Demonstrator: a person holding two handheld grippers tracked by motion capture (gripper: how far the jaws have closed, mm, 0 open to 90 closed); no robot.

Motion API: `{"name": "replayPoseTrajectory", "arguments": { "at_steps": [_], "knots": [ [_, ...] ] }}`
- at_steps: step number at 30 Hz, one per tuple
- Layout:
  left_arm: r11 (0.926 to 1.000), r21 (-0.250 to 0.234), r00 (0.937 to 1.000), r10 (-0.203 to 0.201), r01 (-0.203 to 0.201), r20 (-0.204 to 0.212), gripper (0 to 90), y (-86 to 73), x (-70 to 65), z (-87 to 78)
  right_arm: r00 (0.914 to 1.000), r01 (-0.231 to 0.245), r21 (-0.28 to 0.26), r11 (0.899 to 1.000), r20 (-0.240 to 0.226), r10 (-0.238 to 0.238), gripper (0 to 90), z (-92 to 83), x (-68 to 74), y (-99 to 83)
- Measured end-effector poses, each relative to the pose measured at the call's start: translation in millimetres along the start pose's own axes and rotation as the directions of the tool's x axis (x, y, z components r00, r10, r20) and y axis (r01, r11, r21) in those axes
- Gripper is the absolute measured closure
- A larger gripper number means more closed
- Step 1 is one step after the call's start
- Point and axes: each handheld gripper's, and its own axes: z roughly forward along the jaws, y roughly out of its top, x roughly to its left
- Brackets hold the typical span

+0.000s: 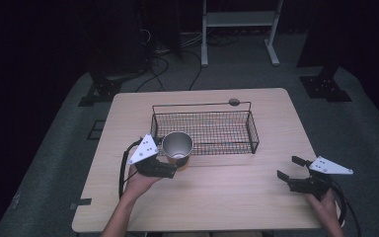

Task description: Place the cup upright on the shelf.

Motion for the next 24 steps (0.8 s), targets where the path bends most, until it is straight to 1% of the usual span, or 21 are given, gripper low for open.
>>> {"name": "replayPoseTrajectory", "arguments": {
  "at_steps": [8, 10, 15, 20, 24],
  "knots": [
    [0.9999, 0.003, 0.9996, 0.013, -0.013, 0.027, 13.6, 15.4, 7.2, 15.5, 1.0, -0.003, -0.001, 1.0, 0.002, 0.003, 13.1, 0.1, -0.6, 0.1],
    [0.9998, 0.008, 0.9995, 0.018, -0.018, 0.027, 13.6, 18.9, 10.8, 19.4, 1.0, -0.003, -0.002, 1.0, 0.002, 0.003, 13.1, 0.2, -0.7, 0.1],
    [0.9996, 0.025, 0.9992, 0.011, -0.012, 0.039, 13.6, 24.8, 21.3, 29.8, 1.0, -0.003, -0.004, 1.0, 0.001, 0.003, 13.1, 0.2, -1.0, 0.1],
    [0.9995, 0.027, 0.9985, 0.017, -0.019, 0.053, 13.6, 32.9, 29.2, 41.2, 1.0, -0.002, -0.003, 1.0, 0.003, 0.002, 13.1, 0.3, -0.7, 0.1],
    [0.9994, 0.031, 0.9983, 0.012, -0.014, 0.057, 13.6, 35.9, 37.9, 51.0, 1.0, -0.002, -0.003, 1.0, 0.003, 0.002, 13.1, 0.3, -0.9, 0.2]
  ]
}}
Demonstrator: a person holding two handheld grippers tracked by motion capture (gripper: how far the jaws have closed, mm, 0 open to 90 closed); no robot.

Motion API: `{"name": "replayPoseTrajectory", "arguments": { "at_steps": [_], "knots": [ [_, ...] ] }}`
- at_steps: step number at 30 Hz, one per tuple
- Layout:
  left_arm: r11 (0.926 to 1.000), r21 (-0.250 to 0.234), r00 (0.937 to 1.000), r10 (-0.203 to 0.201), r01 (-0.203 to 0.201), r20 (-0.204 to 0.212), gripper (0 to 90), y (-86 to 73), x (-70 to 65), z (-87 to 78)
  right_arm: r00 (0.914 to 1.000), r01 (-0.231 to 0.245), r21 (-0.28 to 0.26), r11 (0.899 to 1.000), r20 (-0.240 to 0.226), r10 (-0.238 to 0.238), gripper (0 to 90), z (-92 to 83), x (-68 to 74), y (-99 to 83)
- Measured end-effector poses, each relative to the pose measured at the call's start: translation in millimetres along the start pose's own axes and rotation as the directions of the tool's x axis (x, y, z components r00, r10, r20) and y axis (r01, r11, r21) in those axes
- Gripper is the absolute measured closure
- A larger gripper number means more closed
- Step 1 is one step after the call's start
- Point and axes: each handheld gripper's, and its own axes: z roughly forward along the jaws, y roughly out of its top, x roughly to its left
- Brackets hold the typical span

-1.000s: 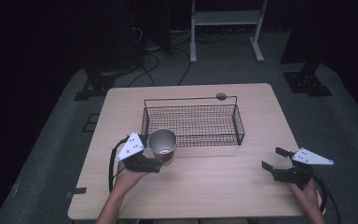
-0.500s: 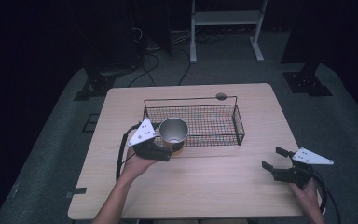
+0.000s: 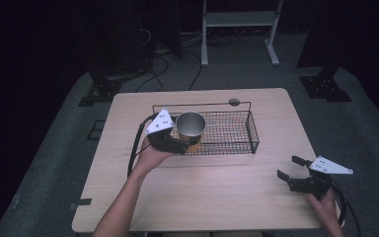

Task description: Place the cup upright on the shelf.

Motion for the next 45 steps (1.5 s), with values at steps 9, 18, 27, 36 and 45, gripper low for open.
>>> {"name": "replayPoseTrajectory", "arguments": {
  "at_steps": [9, 18, 27, 36, 45],
  "knots": [
    [0.9998, 0.021, 0.9998, -0.004, 0.003, 0.018, 13.6, 6.2, 21.6, 21.6, 1.0, 0.006, 0.001, 1.0, 0.0, -0.006, 13.1, 0.4, 0.7, 0.2],
    [0.9994, 0.028, 0.9993, -0.019, 0.018, 0.031, 13.6, 7.7, 38.2, 38.9, 1.0, 0.004, 0.0, 1.0, -0.003, -0.004, 13.1, 0.3, 0.4, 0.1],
    [0.9983, 0.056, 0.9989, -0.017, 0.015, 0.043, 13.6, 6.2, 52.1, 54.0, 0.9999, 0.008, 0.003, 1.0, -0.007, -0.008, 13.1, 0.6, 0.9, 0.2],
    [0.9942, 0.101, 0.9964, -0.043, 0.035, 0.074, 13.5, -1.5, 67.5, 76.5, 0.9999, 0.002, -0.003, 1.0, -0.011, -0.002, 13.1, 0.1, 0.3, 0.0],
    [0.9836, 0.173, 0.9927, -0.07, 0.052, 0.099, 13.5, -11.1, 73.3, 96.2, 0.9999, 0.0, -0.006, 1.0, -0.015, 0.0, 13.1, -0.2, -0.1, -0.1]
  ]
}}
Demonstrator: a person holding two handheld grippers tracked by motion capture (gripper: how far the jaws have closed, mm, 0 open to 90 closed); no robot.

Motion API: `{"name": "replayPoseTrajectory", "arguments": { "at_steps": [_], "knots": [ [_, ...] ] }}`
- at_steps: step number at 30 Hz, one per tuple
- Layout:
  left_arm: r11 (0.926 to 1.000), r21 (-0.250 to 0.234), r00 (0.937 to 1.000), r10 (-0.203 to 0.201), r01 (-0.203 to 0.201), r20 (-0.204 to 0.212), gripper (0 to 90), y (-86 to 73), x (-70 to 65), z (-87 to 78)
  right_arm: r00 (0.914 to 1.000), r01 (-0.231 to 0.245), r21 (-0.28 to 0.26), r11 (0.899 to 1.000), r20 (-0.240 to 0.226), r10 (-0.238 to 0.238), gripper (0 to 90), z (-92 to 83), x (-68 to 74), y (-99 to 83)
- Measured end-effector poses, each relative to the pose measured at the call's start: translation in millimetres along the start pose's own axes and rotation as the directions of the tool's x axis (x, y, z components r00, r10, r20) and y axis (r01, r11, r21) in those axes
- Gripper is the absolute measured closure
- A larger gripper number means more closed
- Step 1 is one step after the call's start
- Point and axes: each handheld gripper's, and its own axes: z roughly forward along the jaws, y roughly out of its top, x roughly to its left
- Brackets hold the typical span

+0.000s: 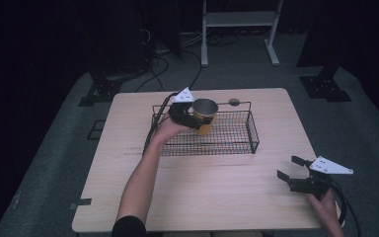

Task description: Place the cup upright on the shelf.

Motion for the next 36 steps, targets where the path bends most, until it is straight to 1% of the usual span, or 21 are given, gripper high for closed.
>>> {"name": "replayPoseTrajectory", "arguments": {
  "at_steps": [7, 9, 11, 15, 19, 20, 24, 26, 28, 31, 36],
  "knots": [
    [0.9987, 0.051, 0.9999, 0.004, -0.005, 0.014, 13.3, -6.7, 2.6, 9.7, 1.0, -0.002, -0.003, 1.0, -0.003, 0.002, 13.1, -0.3, -0.3, -0.1],
    [0.9982, 0.06, 0.9999, 0.003, -0.003, 0.013, 13.2, -8.7, 3.8, 11.0, 1.0, -0.002, -0.004, 1.0, -0.004, 0.002, 13.1, -0.3, -0.3, -0.2],
    [0.9971, 0.075, 0.9999, 0.01, -0.01, 0.006, 13.2, -10.0, 4.9, 11.5, 1.0, -0.002, -0.005, 1.0, -0.006, 0.002, 13.1, -0.4, -0.6, -0.2],
    [0.9965, 0.083, 1.0, 0.006, -0.006, 0.007, 13.1, -12.3, 7.3, 11.6, 1.0, -0.005, -0.007, 1.0, -0.007, 0.005, 13.1, -0.6, -0.9, -0.2],
    [0.9959, 0.091, 0.9999, -0.003, 0.002, 0.017, 12.4, -14.6, 9.3, 12.2, 1.0, -0.007, -0.008, 1.0, -0.007, 0.007, 13.1, -0.6, -1.2, -0.2],
    [0.9953, 0.097, 0.9999, -0.001, 0.0, 0.014, 11.9, -15.3, 9.3, 12.6, 1.0, -0.006, -0.007, 1.0, -0.007, 0.006, 13.1, -0.6, -1.3, -0.2],
    [0.9919, 0.127, 0.9996, -0.004, 0.0, 0.029, 11.4, -18.1, 9.9, 15.1, 1.0, -0.007, -0.008, 1.0, -0.007, 0.007, 13.1, -0.7, -1.3, -0.2],
    [0.9913, 0.132, 0.9994, -0.008, 0.003, 0.034, 11.3, -19.1, 10.0, 15.9, 0.9999, -0.008, -0.008, 1.0, -0.007, 0.008, 13.1, -0.7, -1.3, -0.2],
    [0.9895, 0.144, 0.9993, 0.002, -0.008, 0.038, 11.3, -20.0, 9.4, 17.6, 0.9999, -0.008, -0.008, 1.0, -0.007, 0.008, 13.1, -0.7, -1.3, -0.2],
    [0.9881, 0.153, 0.9992, 0.006, -0.012, 0.041, 11.1, -21.1, 9.2, 19.4, 0.9999, -0.009, -0.008, 1.0, -0.008, 0.009, 13.1, -0.8, -1.3, -0.2],
    [0.9869, 0.161, 0.9991, 0.001, -0.007, 0.041, 10.8, -23.2, 9.7, 21.2, 0.9999, -0.007, -0.008, 1.0, -0.008, 0.007, 13.1, -0.8, -1.1, -0.3]
  ]
}}
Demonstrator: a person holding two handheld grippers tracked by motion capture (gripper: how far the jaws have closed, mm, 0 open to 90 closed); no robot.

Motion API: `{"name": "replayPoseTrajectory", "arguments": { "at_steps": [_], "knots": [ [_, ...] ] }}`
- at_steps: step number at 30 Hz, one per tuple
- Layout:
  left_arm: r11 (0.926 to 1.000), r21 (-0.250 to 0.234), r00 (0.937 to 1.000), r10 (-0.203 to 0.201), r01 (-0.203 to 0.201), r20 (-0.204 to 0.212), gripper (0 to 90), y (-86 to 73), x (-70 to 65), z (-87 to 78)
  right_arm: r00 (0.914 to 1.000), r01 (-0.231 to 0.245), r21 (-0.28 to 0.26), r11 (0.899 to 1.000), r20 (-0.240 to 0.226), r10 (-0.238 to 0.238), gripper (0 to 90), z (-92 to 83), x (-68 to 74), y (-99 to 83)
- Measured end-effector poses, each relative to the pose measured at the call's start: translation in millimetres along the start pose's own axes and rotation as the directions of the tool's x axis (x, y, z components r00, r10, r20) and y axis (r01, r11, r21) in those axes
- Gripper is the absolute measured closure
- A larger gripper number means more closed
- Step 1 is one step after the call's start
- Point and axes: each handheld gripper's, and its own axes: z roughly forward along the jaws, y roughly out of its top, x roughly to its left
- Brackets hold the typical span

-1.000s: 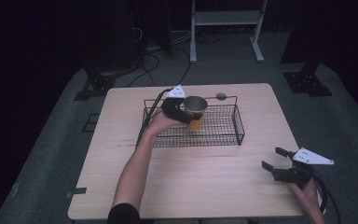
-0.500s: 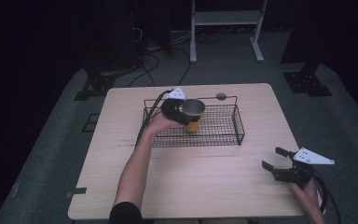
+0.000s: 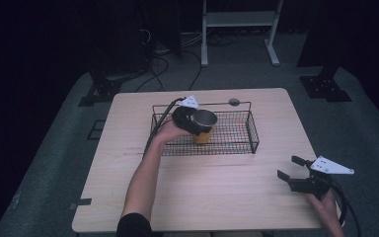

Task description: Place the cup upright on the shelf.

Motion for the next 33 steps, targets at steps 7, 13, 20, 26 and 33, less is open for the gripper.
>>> {"name": "replayPoseTrajectory", "arguments": {
  "at_steps": [7, 13, 20, 26, 33],
  "knots": [
    [0.9999, 0.013, 0.9999, 0.009, -0.009, -0.008, 10.9, -0.5, 0.2, -1.3, 1.0, -0.001, -0.001, 1.0, -0.001, 0.001, 13.1, -0.1, -0.1, -0.1],
    [0.9993, 0.031, 0.9997, 0.024, -0.023, -0.009, 11.0, -1.9, -0.9, -0.7, 1.0, -0.002, -0.002, 1.0, 0.0, 0.002, 13.1, -0.2, -0.2, -0.1],
    [0.9974, 0.062, 0.9991, 0.038, -0.037, -0.017, 10.9, -3.9, -1.5, -2.0, 1.0, -0.002, -0.002, 1.0, -0.001, 0.002, 13.1, -0.2, -0.2, -0.1],
    [0.9973, 0.06, 0.9987, 0.043, -0.041, -0.027, 10.5, -5.0, -2.4, -4.6, 1.0, -0.004, -0.003, 1.0, -0.001, 0.004, 13.1, -0.2, -0.3, -0.1],
    [0.9978, 0.06, 0.999, 0.032, -0.03, -0.033, 8.5, -8.0, -1.5, -6.1, 1.0, -0.003, -0.004, 1.0, -0.001, 0.003, 13.1, -0.3, -0.2, -0.1]
  ]
}}
